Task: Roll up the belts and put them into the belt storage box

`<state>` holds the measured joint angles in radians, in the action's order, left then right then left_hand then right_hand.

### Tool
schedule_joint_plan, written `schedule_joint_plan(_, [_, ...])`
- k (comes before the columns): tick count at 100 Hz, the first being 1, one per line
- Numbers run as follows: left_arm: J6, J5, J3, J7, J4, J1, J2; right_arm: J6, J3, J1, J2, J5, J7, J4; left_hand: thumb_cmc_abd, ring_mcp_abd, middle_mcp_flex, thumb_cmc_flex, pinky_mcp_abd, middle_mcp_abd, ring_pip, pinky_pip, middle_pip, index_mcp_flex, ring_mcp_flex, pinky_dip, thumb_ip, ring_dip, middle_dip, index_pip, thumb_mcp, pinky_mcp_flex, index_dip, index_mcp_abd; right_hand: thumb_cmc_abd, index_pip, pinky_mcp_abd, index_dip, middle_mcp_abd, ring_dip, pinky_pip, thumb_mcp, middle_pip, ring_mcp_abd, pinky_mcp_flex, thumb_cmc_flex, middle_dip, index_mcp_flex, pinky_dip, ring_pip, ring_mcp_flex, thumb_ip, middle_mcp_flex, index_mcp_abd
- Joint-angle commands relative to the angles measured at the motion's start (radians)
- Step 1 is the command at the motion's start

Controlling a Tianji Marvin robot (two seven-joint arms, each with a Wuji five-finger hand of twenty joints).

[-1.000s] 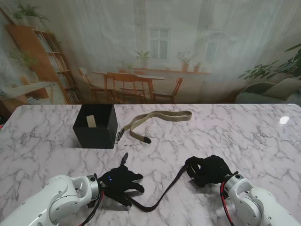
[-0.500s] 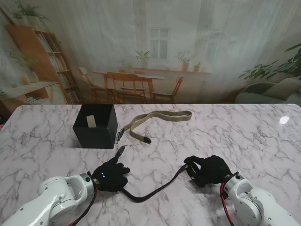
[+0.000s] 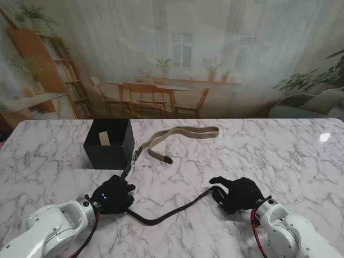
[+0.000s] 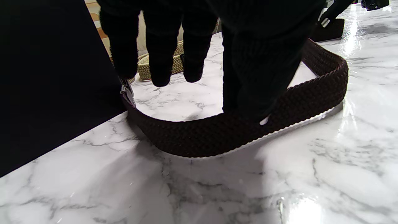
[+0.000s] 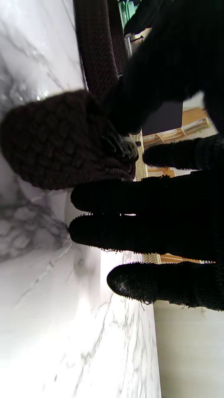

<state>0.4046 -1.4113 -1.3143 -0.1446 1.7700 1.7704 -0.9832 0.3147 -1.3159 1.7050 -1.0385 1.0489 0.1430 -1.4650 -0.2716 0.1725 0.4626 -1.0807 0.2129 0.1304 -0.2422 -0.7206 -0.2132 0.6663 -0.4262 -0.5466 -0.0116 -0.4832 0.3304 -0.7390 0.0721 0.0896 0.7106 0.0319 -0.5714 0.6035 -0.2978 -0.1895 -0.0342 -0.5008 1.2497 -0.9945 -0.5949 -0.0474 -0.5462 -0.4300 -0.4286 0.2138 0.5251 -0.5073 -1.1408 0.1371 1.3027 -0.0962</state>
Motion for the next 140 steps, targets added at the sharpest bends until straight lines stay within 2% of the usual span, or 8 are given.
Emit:
schedule_joint_plan(1, [0.006, 0.001, -0.005, -0.021, 0.013, 0.010, -0.001, -0.015, 0.004, 0.012, 0.000, -0.006, -0.022, 0.014, 0.019, 0.011, 0.018, -0.029, 0.012, 0.016, -0.005, -0.015, 0.020, 0.024, -0.001, -0.001, 0.002, -0.002, 0.005, -0.003, -0.011, -0.015, 0.015, -0.003, -0.055, 0.025, -0.001, 0.019, 0.022, 0.021, 0.009, 0.036, -0.086, -0.010, 0.008, 0.038, -0.024, -0.037, 0.010, 0.021, -0.016, -0.018, 0.017, 0.105])
schedule_joint_plan(26, [0.014, 0.014, -0.027, -0.033, 0.028, 0.026, -0.004, -0.055, 0.013, 0.013, 0.003, 0.036, -0.004, 0.011, 0.017, 0.013, 0.026, -0.029, 0.016, 0.014, -0.004, -0.010, 0.024, 0.027, -0.006, 0.005, 0.003, 0.000, 0.004, 0.000, -0.014, -0.015, 0.017, -0.001, -0.077, 0.043, 0.001, 0.021, 0.035, -0.007, 0.017, 0.117, -0.233, -0.014, 0.009, 0.033, -0.048, 0.062, 0.012, -0.031, -0.029, -0.021, 0.014, 0.247])
schedule_joint_plan(36, [0.012, 0.029, -0.032, -0.038, 0.028, 0.029, -0.005, -0.070, 0.018, 0.011, 0.004, 0.045, -0.004, 0.011, 0.018, 0.013, 0.028, -0.029, 0.020, 0.014, -0.003, -0.008, 0.025, 0.028, -0.009, 0.007, 0.003, 0.000, 0.004, 0.002, -0.014, -0.016, 0.017, -0.004, -0.021, 0.032, -0.004, 0.017, 0.032, -0.015, 0.027, 0.057, -0.218, -0.015, 0.015, 0.076, -0.038, 0.107, 0.016, -0.043, -0.023, -0.033, -0.006, 0.187])
schedule_joint_plan(50, [0.012, 0.038, -0.030, -0.046, 0.029, 0.026, -0.006, -0.087, 0.017, 0.015, -0.004, 0.021, 0.015, 0.007, 0.029, 0.016, 0.032, -0.017, 0.022, 0.014, -0.001, -0.004, 0.027, 0.028, -0.008, 0.010, 0.001, 0.001, 0.004, 0.007, -0.020, -0.020, 0.014, -0.006, 0.081, 0.018, -0.006, 0.012, -0.005, -0.038, 0.060, 0.156, -0.206, -0.055, 0.021, 0.179, -0.048, 0.143, 0.032, -0.077, -0.002, -0.027, -0.029, 0.142])
schedule_joint_plan(72, [0.010, 0.056, -0.019, -0.060, 0.022, 0.011, -0.006, -0.089, -0.006, 0.028, -0.007, 0.064, 0.103, -0.009, 0.057, 0.018, 0.038, 0.017, 0.027, 0.013, 0.004, 0.006, 0.034, 0.023, -0.008, 0.015, -0.001, 0.004, 0.001, 0.057, -0.042, -0.021, -0.031, -0.012, 0.132, 0.036, 0.001, -0.005, -0.008, -0.050, 0.085, 0.210, -0.215, -0.063, 0.003, 0.191, -0.060, 0.194, 0.035, -0.121, -0.015, -0.035, -0.007, 0.129])
schedule_joint_plan(117, [0.009, 0.065, -0.056, -0.004, 0.041, 0.037, -0.013, -0.058, -0.118, 0.111, 0.000, 0.184, 0.184, -0.096, 0.158, 0.031, -0.008, 0.214, 0.046, 0.030, 0.018, 0.033, 0.076, -0.128, 0.008, 0.017, 0.001, 0.013, -0.023, 0.495, -0.088, -0.032, -0.224, -0.083, 0.163, 0.021, -0.006, -0.009, -0.014, -0.035, 0.080, 0.281, -0.169, -0.070, 0.015, 0.248, -0.048, 0.222, 0.022, -0.115, 0.002, -0.031, -0.022, 0.096])
schedule_joint_plan(127, [0.006, 0.062, -0.068, 0.026, 0.046, 0.048, -0.015, -0.057, -0.155, 0.156, 0.006, 0.227, 0.154, -0.145, 0.168, 0.033, -0.014, 0.221, 0.047, 0.032, 0.018, 0.035, 0.079, -0.134, 0.010, 0.017, 0.000, 0.013, -0.024, 0.506, -0.089, -0.033, -0.229, -0.088, 0.174, -0.040, 0.002, 0.013, -0.014, -0.028, 0.040, 0.407, -0.078, -0.063, 0.070, 0.336, -0.103, 0.160, 0.013, -0.048, 0.109, -0.023, -0.241, 0.087])
schedule_joint_plan(140, [0.000, 0.059, -0.082, 0.062, 0.049, 0.059, -0.018, -0.067, -0.174, 0.199, 0.013, 0.265, 0.065, -0.198, 0.186, 0.033, -0.018, 0.224, 0.049, 0.035, 0.017, 0.036, 0.080, -0.131, 0.011, 0.015, 0.000, 0.012, -0.023, 0.511, -0.088, -0.033, -0.231, -0.094, 0.114, -0.116, -0.006, -0.005, -0.077, -0.025, -0.042, 0.282, 0.037, -0.040, 0.174, 0.479, -0.092, 0.098, 0.030, 0.002, 0.348, 0.001, -0.681, 0.081])
